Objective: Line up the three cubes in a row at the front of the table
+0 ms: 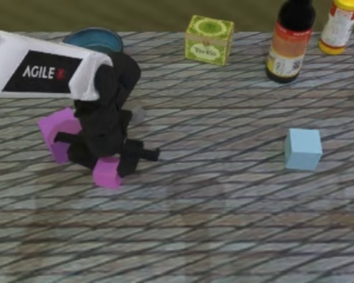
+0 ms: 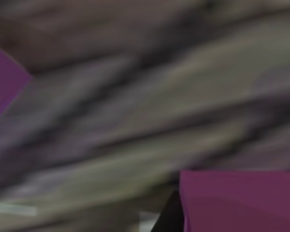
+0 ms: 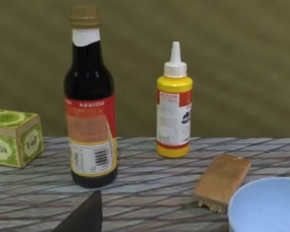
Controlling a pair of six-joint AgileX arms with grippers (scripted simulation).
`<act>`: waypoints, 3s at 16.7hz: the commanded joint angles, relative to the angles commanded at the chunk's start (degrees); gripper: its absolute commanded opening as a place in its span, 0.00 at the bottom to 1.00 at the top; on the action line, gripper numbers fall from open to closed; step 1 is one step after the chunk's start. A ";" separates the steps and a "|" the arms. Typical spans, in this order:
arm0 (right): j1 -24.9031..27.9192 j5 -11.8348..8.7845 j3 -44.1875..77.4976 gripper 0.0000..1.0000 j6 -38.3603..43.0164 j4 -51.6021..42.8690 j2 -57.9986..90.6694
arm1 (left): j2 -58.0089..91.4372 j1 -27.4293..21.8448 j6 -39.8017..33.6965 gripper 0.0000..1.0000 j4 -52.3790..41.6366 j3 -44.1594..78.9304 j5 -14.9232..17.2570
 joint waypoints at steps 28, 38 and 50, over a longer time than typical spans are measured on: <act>0.00 0.00 0.00 1.00 0.00 0.00 0.00 | 3.70 -33.17 -48.42 0.00 -24.36 26.29 -1.18; 0.00 0.00 0.00 1.00 0.00 0.00 0.00 | 4.27 -36.23 -52.26 0.00 -22.60 25.87 -1.33; 0.00 0.00 0.00 1.00 0.00 0.00 0.00 | 7.59 -36.64 -52.35 0.15 -11.37 17.92 -1.34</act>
